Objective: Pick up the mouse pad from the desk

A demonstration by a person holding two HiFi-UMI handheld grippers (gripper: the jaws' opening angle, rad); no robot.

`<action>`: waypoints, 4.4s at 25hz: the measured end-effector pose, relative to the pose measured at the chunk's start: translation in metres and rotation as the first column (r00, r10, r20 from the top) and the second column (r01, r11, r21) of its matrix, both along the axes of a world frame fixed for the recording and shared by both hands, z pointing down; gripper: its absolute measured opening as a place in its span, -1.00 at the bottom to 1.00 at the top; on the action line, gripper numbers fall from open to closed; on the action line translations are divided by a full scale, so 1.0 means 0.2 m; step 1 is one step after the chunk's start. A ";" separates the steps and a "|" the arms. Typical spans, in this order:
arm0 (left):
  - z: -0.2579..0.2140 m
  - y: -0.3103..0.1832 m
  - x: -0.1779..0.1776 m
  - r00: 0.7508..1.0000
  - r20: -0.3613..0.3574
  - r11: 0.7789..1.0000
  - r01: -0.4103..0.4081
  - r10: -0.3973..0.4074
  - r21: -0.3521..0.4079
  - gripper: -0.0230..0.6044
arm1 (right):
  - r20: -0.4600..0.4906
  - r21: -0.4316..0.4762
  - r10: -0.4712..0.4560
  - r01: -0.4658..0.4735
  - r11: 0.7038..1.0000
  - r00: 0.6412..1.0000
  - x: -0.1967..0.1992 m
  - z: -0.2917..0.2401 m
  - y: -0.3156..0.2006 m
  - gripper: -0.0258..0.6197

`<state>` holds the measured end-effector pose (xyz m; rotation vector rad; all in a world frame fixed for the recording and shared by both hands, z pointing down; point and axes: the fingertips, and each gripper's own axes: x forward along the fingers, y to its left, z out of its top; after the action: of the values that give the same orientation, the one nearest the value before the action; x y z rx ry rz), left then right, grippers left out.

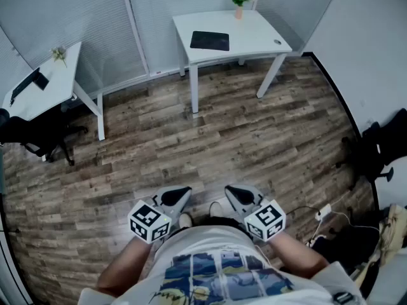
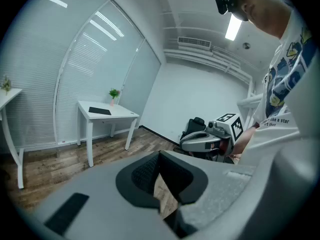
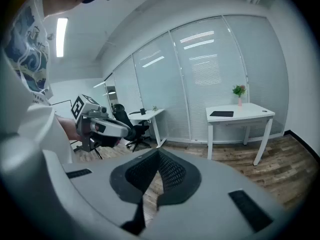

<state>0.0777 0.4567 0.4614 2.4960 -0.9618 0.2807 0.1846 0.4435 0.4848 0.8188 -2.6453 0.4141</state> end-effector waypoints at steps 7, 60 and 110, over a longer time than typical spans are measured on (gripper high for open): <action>-0.03 -0.11 0.20 1.000 0.002 1.000 0.006 -0.006 -0.002 -0.92 | 0.010 -0.002 -0.018 0.018 1.000 1.000 0.18 -0.01 -0.08 -0.92; 0.08 -2.45 -0.64 0.999 -0.022 1.000 -0.029 0.029 0.006 -0.92 | -0.088 0.050 0.178 -0.174 0.984 0.980 -0.32 0.14 -2.85 -0.67; 0.06 -4.11 -0.39 0.945 0.114 0.948 0.314 -0.306 -0.058 -0.92 | -0.359 -0.150 0.075 -0.137 0.979 0.930 0.07 1.22 -5.64 -0.49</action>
<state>-0.0008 -0.3654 0.4732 2.2369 -1.3416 0.3403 0.1978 -0.6843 0.7291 0.8909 -2.2082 0.4689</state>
